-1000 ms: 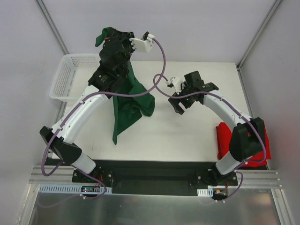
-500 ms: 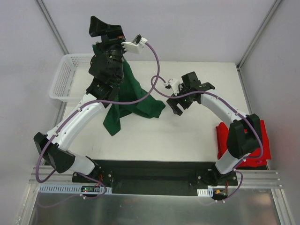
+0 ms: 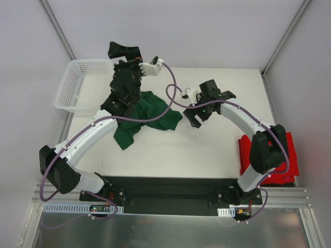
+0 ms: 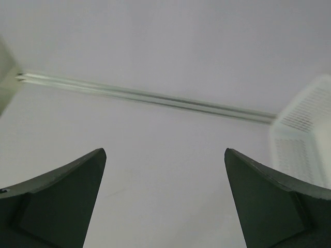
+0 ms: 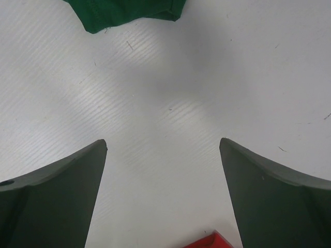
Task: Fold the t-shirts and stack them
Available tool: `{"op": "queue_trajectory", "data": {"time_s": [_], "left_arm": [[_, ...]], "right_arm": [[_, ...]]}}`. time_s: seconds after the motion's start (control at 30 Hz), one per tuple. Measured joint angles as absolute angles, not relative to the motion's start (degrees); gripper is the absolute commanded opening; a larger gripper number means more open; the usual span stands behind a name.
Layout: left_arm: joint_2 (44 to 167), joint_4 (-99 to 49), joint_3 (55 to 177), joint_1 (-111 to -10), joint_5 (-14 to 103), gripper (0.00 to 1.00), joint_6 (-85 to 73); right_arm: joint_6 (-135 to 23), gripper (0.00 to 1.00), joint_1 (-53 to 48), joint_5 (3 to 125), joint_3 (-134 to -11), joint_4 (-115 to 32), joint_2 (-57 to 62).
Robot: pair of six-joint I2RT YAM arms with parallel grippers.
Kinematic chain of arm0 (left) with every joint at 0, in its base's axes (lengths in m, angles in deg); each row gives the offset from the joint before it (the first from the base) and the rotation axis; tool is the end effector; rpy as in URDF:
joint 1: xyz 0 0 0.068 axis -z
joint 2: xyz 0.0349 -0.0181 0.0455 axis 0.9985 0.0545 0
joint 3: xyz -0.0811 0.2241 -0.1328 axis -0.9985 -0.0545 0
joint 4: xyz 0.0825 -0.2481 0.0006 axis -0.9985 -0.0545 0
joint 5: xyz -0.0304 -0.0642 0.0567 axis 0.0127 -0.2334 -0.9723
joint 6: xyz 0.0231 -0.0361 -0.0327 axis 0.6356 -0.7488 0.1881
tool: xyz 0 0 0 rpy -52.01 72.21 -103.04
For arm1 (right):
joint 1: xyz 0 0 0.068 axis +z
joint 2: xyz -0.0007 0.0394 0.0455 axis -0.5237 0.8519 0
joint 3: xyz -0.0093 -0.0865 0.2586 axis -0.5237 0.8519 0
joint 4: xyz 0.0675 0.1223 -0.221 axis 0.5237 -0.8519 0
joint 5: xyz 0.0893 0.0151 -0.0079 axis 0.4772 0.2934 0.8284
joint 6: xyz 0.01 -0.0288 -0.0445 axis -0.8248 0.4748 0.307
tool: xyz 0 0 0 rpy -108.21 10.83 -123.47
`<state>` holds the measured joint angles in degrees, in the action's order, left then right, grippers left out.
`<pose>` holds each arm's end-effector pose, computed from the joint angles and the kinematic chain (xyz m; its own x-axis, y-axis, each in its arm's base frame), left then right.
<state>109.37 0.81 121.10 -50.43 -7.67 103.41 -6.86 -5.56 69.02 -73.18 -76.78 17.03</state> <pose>0.2614 -0.1622 0.4684 -0.1208 0.9746 -0.1884 -0.3407 0.1375 0.9301 0.3192 0.1643 0.2654 -0.1804 -0.8194 -0.5441 -0.8920 0.3694 -0.2605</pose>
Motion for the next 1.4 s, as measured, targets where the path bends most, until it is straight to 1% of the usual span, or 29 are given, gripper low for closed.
{"op": "queue_trajectory", "data": {"time_s": [0.17, 0.27, 0.3, 0.4, 0.53, 0.67, 0.73, 0.87, 0.97, 1.03, 1.1, 1.27, 1.4], "left_arm": [[109.3, -22.6, 117.1, -50.8, -6.0, 0.99, 82.0], [109.3, -31.5, 114.4, -52.9, -2.8, 0.99, 70.8], [109.4, -34.3, 113.5, -54.3, -1.3, 0.98, 67.2], [110.7, -41.3, 112.4, -60.8, 3.6, 0.98, 58.0], [113.8, -48.2, 112.9, -70.2, 11.5, 0.96, 48.9], [117.4, -56.6, 115.7, -79.2, 23.4, 0.93, 40.0], [117.7, -59.8, 116.7, -84.1, 31.8, 0.93, 36.2], [115.6, -63.3, 116.5, -91.9, 41.8, 0.93, 32.5], [110.7, -65.3, 114.8, -96.0, 47.7, 0.93, 31.6], [105.7, -67.5, 113.5, -99.1, 52.8, 0.93, 31.5], [102.1, -69.3, 113.0, -101.8, 56.1, 0.93, 31.6], [94.7, -73.4, 110.5, -109.7, 63.2, 0.93, 34.1], [91.2, -76.7, 107.9, -112.3, 66.8, 0.93, 36.2]], "right_arm": [[-6.9, 0.95, -5.6, 69.1, -73.4, -77.4, 17.3], [-7.1, 0.93, -5.6, 69.2, -74.2, -77.6, 17.6], [-7.2, 0.90, -5.6, 69.3, -74.6, -77.6, 17.8], [-7.7, 0.87, -5.6, 69.7, -75.5, -77.6, 18.4], [-8.0, 0.87, -5.5, 70.9, -77.6, -77.3, 20.4], [-8.0, 0.86, -4.6, 71.2, -81.1, -76.8, 24.4], [-8.0, 0.86, -3.1, 71.1, -83.9, -76.6, 27.4], [-8.1, 0.83, 0.3, 70.7, -87.3, -76.6, 31.0], [-8.0, 0.77, 3.2, 70.0, -89.4, -76.0, 32.9], [-7.8, 0.70, 5.2, 68.9, -90.3, -75.1, 34.0], [-7.6, 0.67, 6.8, 67.3, -90.7, -73.9, 35.1], [-7.5, 0.65, 8.0, 62.7, -94.0, -71.9, 39.9], [-6.1, 0.65, 7.6, 58.2, -97.9, -70.6, 44.5]]}}
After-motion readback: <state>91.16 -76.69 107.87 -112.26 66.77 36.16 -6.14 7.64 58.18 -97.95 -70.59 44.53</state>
